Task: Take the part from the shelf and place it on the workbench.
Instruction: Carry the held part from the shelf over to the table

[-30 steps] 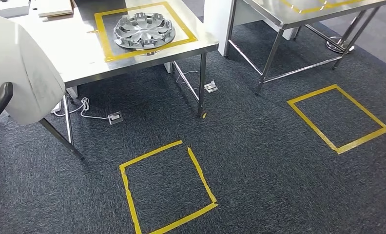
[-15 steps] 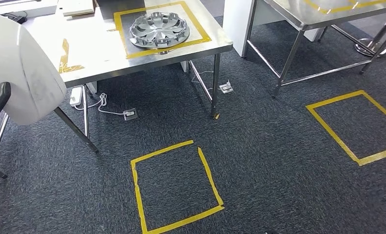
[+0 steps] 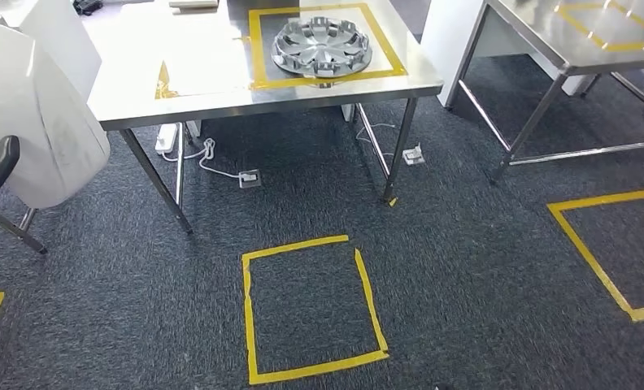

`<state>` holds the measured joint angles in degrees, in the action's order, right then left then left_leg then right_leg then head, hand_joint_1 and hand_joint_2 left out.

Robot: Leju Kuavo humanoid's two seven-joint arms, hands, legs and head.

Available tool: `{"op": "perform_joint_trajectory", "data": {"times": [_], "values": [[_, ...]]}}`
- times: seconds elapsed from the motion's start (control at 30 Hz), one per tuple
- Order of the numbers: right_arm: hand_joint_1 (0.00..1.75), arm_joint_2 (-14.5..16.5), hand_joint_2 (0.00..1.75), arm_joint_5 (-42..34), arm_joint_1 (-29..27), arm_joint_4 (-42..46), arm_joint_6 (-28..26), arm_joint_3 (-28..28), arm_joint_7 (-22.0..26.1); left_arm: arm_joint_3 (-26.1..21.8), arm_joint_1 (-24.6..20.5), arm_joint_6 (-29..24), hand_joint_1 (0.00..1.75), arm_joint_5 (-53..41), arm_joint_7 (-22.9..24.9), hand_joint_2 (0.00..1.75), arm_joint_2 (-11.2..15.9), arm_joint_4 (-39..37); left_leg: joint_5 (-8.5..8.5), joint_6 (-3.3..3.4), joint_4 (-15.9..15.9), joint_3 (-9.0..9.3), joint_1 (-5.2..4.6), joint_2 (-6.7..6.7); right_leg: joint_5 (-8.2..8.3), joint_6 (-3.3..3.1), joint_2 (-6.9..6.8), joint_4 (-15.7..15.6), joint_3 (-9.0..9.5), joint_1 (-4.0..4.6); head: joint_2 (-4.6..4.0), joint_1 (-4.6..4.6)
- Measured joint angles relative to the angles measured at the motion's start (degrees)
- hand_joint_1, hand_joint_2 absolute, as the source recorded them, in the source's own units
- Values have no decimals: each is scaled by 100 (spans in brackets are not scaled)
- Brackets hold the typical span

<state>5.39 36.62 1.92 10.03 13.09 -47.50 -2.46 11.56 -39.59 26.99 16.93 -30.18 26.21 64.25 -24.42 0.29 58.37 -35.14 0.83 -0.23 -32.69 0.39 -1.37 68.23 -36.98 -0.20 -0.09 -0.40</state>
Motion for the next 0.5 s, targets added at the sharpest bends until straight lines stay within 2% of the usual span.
{"op": "perform_joint_trajectory", "data": {"times": [0.03, 0.07, 0.1, 0.13, 0.2, 0.27, 0.4, 0.43, 0.5], "values": [[0, 1, 175, -13, -6, 0, 1, -1, -8, 2, 5, -1, 175, -1, 1, 175, -14, -1, 1, 10, 5, -10, 1, -42, -145, 14, 61, 368, -186, -8, 0, 3], [0, 1, 175, -48, -10, 0, -2, -10, -28, 4, 16, -3, 175, -2, 3, 175, -26, -1, 1, 12, 12, -18, 2, -88, -205, 22, 87, 619, -321, -13, 0, 5], [0, 1, 175, -94, -11, 0, -4, -31, -62, 5, 28, -5, 175, -3, 10, 175, -33, -1, 0, 10, 24, -23, 4, -131, -154, 25, 95, 670, -364, -18, 0, 6], [0, 1, 175, -141, -9, 0, -5, -58, -104, 4, 38, -7, 175, -3, 22, 175, -38, 4, -3, 4, 38, -27, 8, -171, -6, 22, 99, 501, -298, -24, -1, 7], [0, 1, 175, -194, 2, 0, -6, -115, -180, 0, 48, -10, 175, -3, 52, 175, -45, 19, -19, -31, 74, -31, 16, -237, 361, 12, 141, -243, 46, -43, -1, 9], [0, 4, 175, -204, 11, 0, -10, -150, -213, -8, 47, -12, 175, 0, 73, 175, -48, 34, -37, -96, 106, -47, 4, -282, 519, -5, 191, -756, 276, -47, 0, 7], [0, 21, 175, -201, 13, 0, -32, -184, -215, -14, 46, -13, 175, 10, 87, 175, -44, 44, -39, -45, 81, -40, -14, -291, 549, -33, 193, -855, 316, -42, 0, 4], [0, 30, 175, -198, 13, 0, -37, -188, -210, -16, 46, -13, 175, 14, 88, 175, -39, 48, -17, -62, 56, -31, -22, -289, 565, -31, 193, -877, 327, -51, 0, 5], [0, 44, 175, -195, 20, 1, -46, -193, -202, -24, 38, -7, 175, 26, 90, 175, -17, 67, 65, -42, -176, 90, -20, -276, 618, -19, 191, -986, 388, -62, 0, -2]]}}
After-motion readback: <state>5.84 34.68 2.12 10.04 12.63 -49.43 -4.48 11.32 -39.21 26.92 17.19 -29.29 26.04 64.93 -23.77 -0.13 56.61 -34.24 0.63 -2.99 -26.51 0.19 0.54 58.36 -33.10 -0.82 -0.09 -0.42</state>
